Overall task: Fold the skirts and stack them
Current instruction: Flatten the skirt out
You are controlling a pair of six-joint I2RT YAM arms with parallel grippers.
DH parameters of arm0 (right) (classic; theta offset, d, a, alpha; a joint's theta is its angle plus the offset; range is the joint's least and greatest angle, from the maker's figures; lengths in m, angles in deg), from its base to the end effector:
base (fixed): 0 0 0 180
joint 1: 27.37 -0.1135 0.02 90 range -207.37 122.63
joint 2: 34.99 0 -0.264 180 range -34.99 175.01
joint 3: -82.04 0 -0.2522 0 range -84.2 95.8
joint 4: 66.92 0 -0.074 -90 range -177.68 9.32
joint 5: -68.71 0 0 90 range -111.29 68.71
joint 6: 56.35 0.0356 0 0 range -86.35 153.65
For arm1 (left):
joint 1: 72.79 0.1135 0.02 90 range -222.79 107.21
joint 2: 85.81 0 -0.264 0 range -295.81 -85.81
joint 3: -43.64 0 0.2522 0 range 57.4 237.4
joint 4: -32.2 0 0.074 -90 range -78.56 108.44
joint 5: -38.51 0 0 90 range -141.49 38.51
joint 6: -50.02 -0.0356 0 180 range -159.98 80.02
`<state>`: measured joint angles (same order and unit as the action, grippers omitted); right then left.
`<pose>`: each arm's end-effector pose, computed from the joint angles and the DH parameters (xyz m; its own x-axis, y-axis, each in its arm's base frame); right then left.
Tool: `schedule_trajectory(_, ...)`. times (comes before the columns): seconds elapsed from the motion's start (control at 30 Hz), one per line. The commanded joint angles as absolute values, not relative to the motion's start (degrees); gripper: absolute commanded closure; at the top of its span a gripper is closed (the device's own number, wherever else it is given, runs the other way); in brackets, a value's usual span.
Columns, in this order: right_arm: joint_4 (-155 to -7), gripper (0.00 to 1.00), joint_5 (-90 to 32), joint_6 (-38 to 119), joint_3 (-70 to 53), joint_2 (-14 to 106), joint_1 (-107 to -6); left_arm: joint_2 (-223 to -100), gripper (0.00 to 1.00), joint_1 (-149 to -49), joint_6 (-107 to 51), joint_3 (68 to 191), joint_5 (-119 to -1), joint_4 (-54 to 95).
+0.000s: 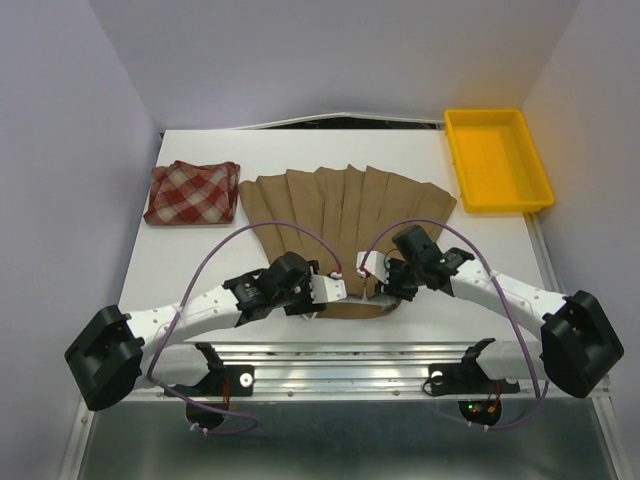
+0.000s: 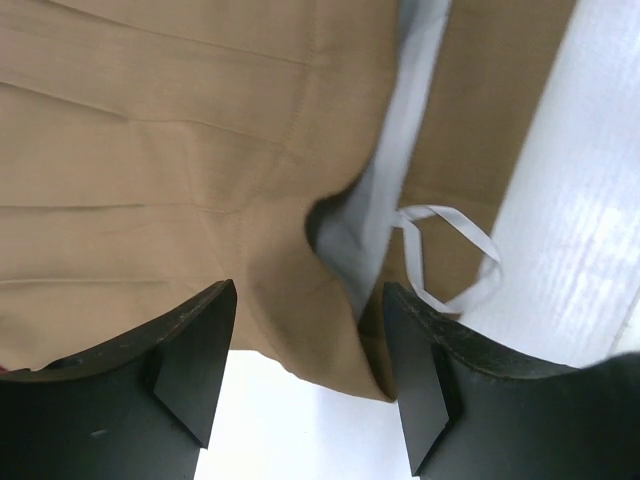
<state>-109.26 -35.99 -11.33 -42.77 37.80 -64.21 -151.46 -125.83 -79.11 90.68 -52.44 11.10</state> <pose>0.1839 0.1491 0.1956 -0.0081 -0.8604 -0.5096 -0.9718 0.1268 -0.1987 0.1405 -0.1877 0.2035 0.2111 0.7690 -0.6034 0.8681 0.1363 0.4773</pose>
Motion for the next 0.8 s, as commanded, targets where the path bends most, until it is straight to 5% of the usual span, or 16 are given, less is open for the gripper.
schedule_trajectory(0.0,-104.59,0.57,-34.04,-10.74,-43.86,35.15,-64.73,-151.37,0.3,-127.11,-80.49,90.54,-46.58,18.0)
schedule_trajectory(0.13,-104.59,0.67,-34.12,-10.65,-43.77,34.62,-64.73,-154.1,0.39,-127.72,-80.85,91.41,-44.81,20.81)
schedule_trajectory(0.57,-106.43,0.98,-35.0,-9.86,-42.63,33.04,-64.73,-149.9,1.0,-127.81,-81.64,91.24,-44.98,15.37)
schedule_trajectory(0.77,-109.5,0.99,-36.14,-10.83,-40.26,28.66,-64.73,-141.81,1.0,-127.72,-82.69,93.43,-49.46,6.77)
